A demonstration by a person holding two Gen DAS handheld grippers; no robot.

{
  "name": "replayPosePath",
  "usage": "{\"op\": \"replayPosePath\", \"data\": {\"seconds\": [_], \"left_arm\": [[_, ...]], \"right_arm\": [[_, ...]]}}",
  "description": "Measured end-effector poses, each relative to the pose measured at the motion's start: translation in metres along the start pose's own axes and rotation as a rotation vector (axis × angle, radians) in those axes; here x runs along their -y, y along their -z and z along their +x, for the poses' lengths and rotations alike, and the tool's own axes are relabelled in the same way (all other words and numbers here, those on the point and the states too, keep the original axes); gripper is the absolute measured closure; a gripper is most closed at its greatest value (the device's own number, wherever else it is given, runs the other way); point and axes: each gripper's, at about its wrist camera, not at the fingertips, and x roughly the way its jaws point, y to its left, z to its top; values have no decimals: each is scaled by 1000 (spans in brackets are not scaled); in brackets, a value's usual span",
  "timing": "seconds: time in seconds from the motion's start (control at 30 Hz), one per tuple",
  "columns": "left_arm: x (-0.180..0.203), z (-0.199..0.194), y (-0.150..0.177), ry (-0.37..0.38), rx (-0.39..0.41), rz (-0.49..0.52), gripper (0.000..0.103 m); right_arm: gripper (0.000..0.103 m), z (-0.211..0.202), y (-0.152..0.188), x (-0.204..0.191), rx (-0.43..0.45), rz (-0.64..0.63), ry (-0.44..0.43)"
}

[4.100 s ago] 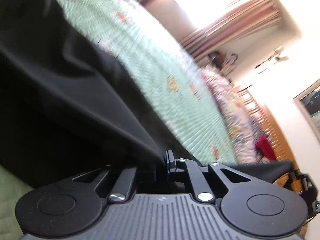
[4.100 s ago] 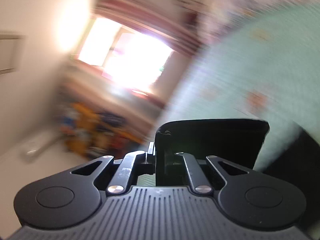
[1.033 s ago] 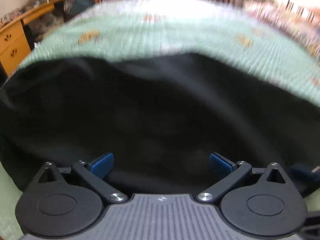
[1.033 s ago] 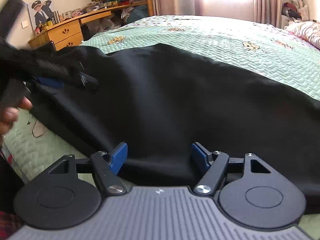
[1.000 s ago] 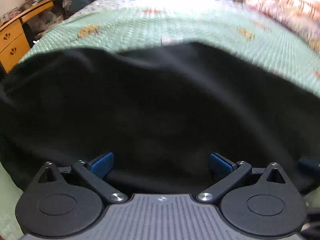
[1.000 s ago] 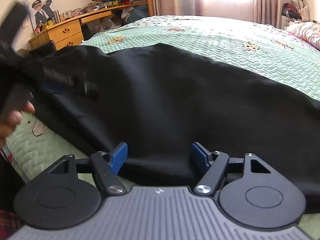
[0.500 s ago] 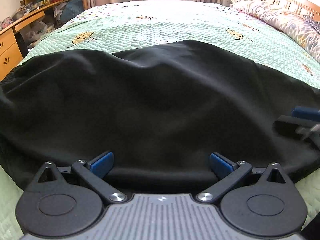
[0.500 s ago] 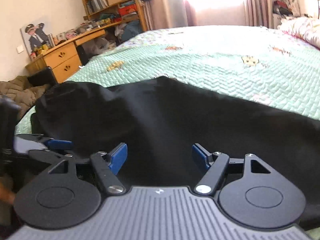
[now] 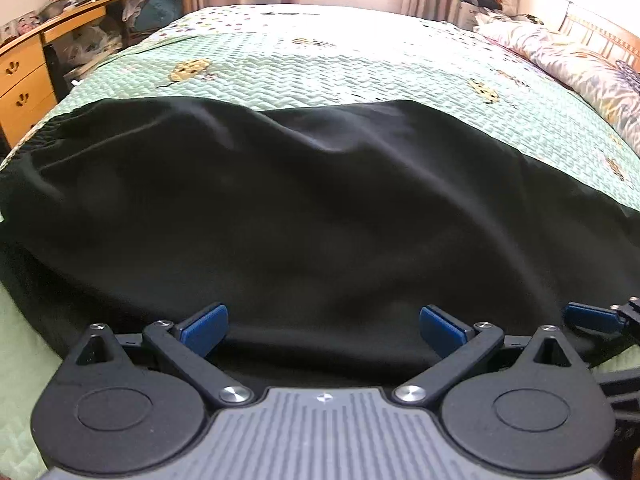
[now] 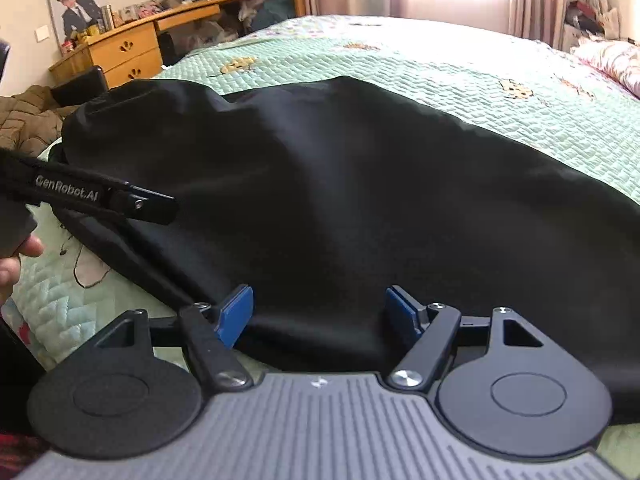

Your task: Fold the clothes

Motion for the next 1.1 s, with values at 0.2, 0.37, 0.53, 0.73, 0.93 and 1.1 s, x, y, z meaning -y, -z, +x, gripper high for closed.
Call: {"op": "replayPosePath", "data": {"seconds": [0.2, 0.37, 0.53, 0.73, 0.93, 1.1], "left_arm": [[-11, -3, 2, -32, -6, -28, 1], [-19, -6, 3, -53, -8, -50, 1], [-21, -7, 2, -68, -3, -46, 1], [-18, -11, 1, -72, 6, -41, 1], [-16, -16, 0, -84, 11, -36, 1], [-12, -19, 0, -89, 12, -34, 1]], "right_arm": [[29, -10, -21, -17, 106, -8, -4], [28, 16, -13, -16, 26, -4, -13], [26, 14, 6, -12, 40, 3, -12], [26, 13, 3, -10, 29, 21, -17], [26, 6, -3, -4, 1, 85, -36], [25, -10, -9, -1, 98, 86, 6]]}}
